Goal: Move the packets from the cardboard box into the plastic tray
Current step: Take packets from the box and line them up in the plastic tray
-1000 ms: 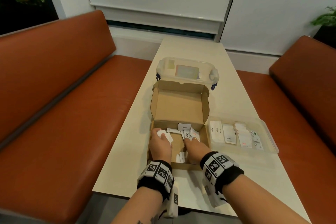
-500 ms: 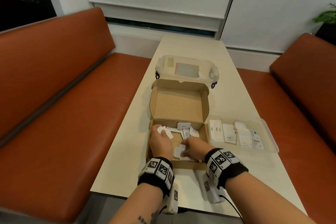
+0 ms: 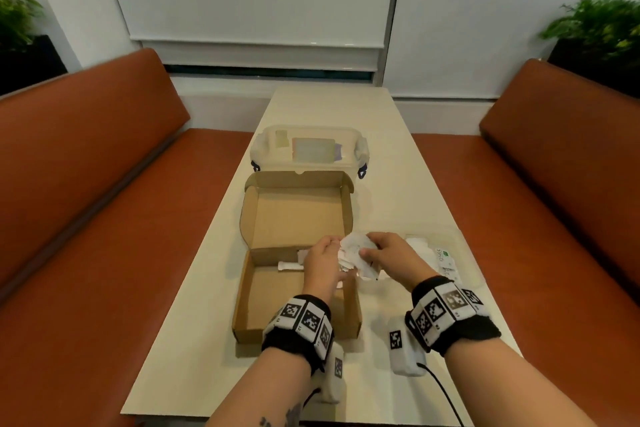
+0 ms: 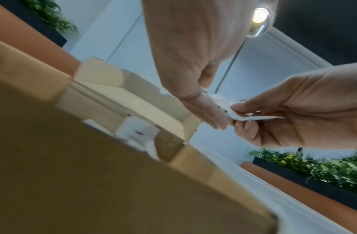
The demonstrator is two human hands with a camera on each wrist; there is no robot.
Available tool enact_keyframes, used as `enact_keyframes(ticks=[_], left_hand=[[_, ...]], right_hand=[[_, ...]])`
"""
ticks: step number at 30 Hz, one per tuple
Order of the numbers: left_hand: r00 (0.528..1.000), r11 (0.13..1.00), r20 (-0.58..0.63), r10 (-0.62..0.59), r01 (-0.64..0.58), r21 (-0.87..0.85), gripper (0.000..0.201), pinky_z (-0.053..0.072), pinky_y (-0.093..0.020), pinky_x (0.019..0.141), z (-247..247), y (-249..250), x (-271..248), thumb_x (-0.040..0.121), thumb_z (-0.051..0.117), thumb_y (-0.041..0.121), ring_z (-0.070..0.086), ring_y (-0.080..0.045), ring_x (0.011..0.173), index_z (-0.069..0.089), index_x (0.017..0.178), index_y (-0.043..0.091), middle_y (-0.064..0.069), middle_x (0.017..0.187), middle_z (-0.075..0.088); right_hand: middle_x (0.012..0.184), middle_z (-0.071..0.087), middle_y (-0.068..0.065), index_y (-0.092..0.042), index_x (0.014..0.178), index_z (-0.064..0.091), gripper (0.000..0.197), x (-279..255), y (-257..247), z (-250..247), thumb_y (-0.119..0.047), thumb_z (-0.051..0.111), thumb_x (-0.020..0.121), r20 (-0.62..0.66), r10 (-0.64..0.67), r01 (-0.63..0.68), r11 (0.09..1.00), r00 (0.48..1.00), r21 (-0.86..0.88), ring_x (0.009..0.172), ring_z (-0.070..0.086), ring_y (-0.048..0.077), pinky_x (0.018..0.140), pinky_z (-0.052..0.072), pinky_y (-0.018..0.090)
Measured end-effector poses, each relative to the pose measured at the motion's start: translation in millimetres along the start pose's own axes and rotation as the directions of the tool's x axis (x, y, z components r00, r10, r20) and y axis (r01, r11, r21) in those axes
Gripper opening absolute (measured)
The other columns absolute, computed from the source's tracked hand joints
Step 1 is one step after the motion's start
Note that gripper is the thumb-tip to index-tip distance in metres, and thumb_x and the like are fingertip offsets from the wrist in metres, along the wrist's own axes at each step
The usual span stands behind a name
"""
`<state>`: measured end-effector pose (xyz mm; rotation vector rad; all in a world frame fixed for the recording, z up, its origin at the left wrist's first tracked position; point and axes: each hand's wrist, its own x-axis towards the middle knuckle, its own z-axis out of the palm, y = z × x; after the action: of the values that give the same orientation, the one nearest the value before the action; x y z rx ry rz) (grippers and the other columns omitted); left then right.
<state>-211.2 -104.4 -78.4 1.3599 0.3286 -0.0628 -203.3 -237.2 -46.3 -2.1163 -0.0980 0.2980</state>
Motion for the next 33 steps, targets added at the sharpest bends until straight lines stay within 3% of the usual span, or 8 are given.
enact_keyframes(ticks=[5,8,12,17,21,25,30,33], left_hand=[[0.992,0.99,0.093,0.084,-0.094,0.109,0.006,0.058,-0.027,0.064,57,-18,-9,0.089,0.063,0.017,0.063,-0.018,0.087,0.058,0.089,0.021,-0.006,0.097,0.061],[0.993,0.97,0.02,0.119,-0.121,0.212,0.009,0.06,-0.039,0.07,85,-31,-9,0.09,0.061,0.016,0.066,-0.027,0.086,0.057,0.083,0.02,-0.011,0.093,0.064],[0.99,0.972,-0.07,0.122,-0.105,0.21,0.006,0.058,-0.029,0.061,115,-45,-13,0.091,0.059,0.012,0.066,-0.027,0.088,0.056,0.087,0.015,-0.011,0.096,0.063],[0.976,0.96,-0.152,0.152,-0.11,0.257,0.005,0.058,-0.029,0.062,135,-55,-21,0.09,0.06,0.014,0.064,-0.026,0.085,0.055,0.09,0.015,-0.003,0.09,0.058],[0.976,0.921,-0.145,0.165,-0.1,0.376,0.013,0.055,-0.044,0.084,138,-60,-28,0.09,0.061,0.02,0.062,-0.03,0.097,0.059,0.102,0.014,-0.013,0.104,0.063],[0.975,0.851,-0.106,0.194,-0.114,0.513,0.05,0.037,-0.02,0.09,137,-62,-31,0.087,0.065,0.029,0.052,-0.017,0.113,0.054,0.13,0.005,-0.011,0.129,0.057],[0.973,0.88,-0.168,0.159,-0.062,0.471,0.056,0.042,-0.036,0.103,125,-51,-24,0.089,0.064,0.026,0.048,-0.027,0.125,0.045,0.138,0.005,-0.014,0.139,0.049],[0.962,0.908,-0.227,0.154,-0.047,0.416,0.056,0.046,-0.02,0.087,111,-44,-20,0.089,0.063,0.026,0.051,-0.027,0.121,0.044,0.138,0.006,-0.013,0.138,0.049]], right_hand=[[0.077,0.066,0.004,-0.012,0.092,0.068,0.009,-9,32,-51,-0.012,0.059,0.088,-0.021,-0.004,0.005,1.0,1.0,0.006,0.063,0.055,0.011,0.056,0.043,0.017],[0.088,0.064,0.004,-0.015,0.106,0.06,0.027,-14,53,-76,0.0,0.06,0.084,0.003,0.035,-0.035,0.997,0.999,0.066,0.071,0.059,0.012,0.06,0.046,0.017],[0.097,0.06,0.002,-0.021,0.113,0.054,0.052,-18,76,-102,0.014,0.051,0.075,0.083,0.055,-0.065,0.991,0.995,0.12,0.081,0.06,0.015,0.064,0.048,0.02],[0.095,0.057,0.003,-0.019,0.109,0.056,0.041,-20,98,-115,0.006,0.061,0.077,0.086,0.049,-0.059,0.992,0.995,0.113,0.078,0.057,0.013,0.072,0.052,0.028],[0.089,0.06,0.005,-0.014,0.104,0.057,0.036,-20,102,-112,0.007,0.061,0.074,0.084,0.036,-0.041,0.997,0.996,0.062,0.08,0.058,0.02,0.077,0.053,0.038],[0.091,0.058,-0.001,-0.017,0.1,0.058,0.032,-16,101,-107,0.002,0.063,0.074,0.077,-0.002,0.006,0.999,0.997,-0.04,0.085,0.055,0.015,0.066,0.045,0.021],[0.093,0.053,0.0,-0.018,0.109,0.054,0.042,-13,99,-106,-0.003,0.072,0.074,0.007,0.019,-0.019,0.999,1.0,0.049,0.073,0.05,0.008,0.061,0.04,0.019],[0.086,0.052,0.002,-0.018,0.111,0.052,0.047,-10,97,-109,-0.004,0.075,0.073,-0.016,0.047,-0.045,0.994,0.999,0.102,0.07,0.051,0.011,0.062,0.042,0.022]])
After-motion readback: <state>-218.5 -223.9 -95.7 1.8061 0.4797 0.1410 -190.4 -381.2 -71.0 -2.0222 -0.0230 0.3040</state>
